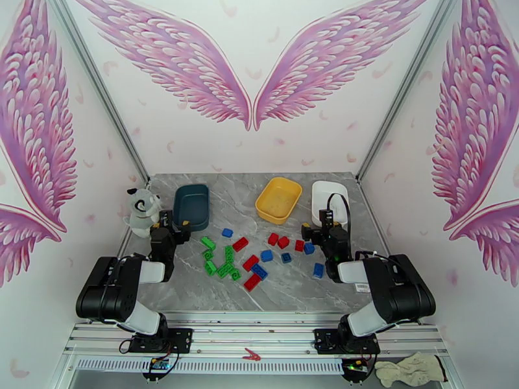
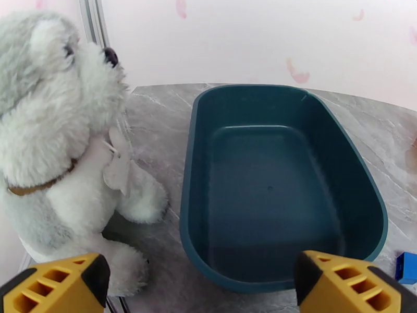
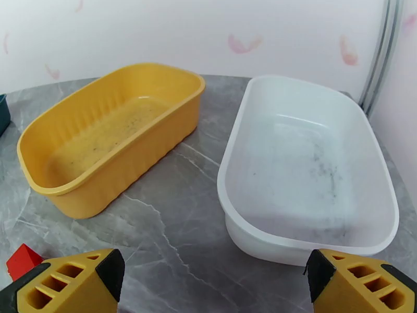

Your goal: Sort the legos into containers by color

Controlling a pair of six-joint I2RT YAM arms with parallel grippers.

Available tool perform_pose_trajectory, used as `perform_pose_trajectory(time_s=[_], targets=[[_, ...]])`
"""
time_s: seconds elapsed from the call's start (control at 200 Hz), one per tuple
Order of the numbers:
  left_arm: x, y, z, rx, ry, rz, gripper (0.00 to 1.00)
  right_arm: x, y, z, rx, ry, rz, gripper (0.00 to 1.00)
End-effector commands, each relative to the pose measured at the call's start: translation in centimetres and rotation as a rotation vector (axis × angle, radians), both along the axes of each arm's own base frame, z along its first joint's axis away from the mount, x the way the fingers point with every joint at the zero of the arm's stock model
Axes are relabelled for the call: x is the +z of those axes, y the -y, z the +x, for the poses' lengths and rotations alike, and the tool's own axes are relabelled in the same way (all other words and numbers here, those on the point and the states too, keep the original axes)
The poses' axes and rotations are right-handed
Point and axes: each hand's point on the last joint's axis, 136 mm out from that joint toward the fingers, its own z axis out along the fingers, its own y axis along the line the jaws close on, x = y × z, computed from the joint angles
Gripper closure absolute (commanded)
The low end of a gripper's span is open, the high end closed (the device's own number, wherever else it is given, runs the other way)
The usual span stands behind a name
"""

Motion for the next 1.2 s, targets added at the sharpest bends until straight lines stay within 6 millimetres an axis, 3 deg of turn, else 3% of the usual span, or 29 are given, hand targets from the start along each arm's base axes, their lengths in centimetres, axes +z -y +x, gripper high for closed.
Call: perform_pose_trajectory(time_s=[0.0, 1.195], targets=[[1.19, 0.00, 0.48, -0.004, 0.025, -0.006, 0.01, 0.83, 0.06, 0.52, -0.006, 0.016, 0.005, 0.01], [1.21, 0.01, 0.46, -0.053, 0.034, -0.050, 0.01, 0.87, 0.00, 0.46, -0.002, 0.018, 0.005, 0.01]])
